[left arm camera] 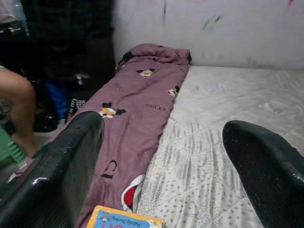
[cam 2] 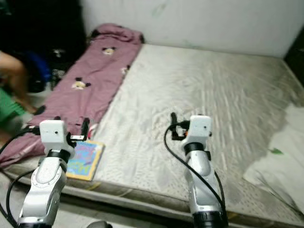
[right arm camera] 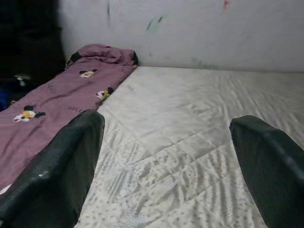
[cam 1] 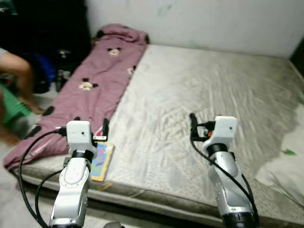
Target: Clean up the room
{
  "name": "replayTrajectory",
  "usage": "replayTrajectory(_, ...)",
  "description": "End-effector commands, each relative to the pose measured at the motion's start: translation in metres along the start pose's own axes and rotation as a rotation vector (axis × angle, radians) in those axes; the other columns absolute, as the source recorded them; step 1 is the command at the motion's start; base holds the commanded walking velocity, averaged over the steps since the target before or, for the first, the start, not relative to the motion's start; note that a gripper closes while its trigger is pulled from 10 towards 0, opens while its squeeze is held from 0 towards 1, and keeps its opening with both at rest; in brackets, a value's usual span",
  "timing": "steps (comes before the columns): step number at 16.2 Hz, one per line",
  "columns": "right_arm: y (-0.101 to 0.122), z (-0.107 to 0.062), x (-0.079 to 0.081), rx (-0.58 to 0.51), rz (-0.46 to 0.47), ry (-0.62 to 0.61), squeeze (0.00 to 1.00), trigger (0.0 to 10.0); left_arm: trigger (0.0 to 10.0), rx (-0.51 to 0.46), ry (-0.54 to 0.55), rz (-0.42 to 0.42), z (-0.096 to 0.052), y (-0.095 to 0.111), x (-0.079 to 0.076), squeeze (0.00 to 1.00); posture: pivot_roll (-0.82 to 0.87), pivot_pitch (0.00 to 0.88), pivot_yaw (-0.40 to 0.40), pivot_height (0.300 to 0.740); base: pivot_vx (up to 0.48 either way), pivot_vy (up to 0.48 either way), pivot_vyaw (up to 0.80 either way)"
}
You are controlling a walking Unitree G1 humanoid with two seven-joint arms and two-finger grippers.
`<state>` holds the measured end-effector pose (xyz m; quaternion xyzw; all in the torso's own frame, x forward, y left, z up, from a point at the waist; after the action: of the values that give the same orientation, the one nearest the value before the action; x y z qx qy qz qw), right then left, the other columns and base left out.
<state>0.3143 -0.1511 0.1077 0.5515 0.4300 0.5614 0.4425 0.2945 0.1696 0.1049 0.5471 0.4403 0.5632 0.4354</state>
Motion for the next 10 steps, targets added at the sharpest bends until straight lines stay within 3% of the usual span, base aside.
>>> replayTrajectory(1, 0.0061, 0.0014, -0.0008, -0.016, -0.001, -0.005, 0.00, 10.0, 10.0, -0.011, -0.017, 0.003, 0.0029, 0.0055, -0.0037, 0.00, 0.00, 0.000, 0.007, 0.740, 0.000, 0.000, 0.00)
replayTrajectory(10, 0.0026, 0.0024, 0.0003, 0.003, 0.006, -0.007, 0.00, 10.0, 10.0, -0.017, -0.051, 0.002, 0.0048, 0.0080, -0.0090, 0.00, 0.00, 0.000, 0.006, 0.740, 0.000, -0.030, 0.00)
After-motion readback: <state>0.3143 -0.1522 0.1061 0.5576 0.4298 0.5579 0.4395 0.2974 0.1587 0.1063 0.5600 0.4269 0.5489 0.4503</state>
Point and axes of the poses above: a point about 5 cm out from each wrist's last joint towards the gripper, its own z axis pointing out of the wrist towards the gripper, its own y axis along the axis of the wrist's last joint, x = y × z, the point moved 3 cm from there along z, pointing out of the wrist towards the gripper, and after that the axes turned 11 degrees about z, right-handed, at the moved point
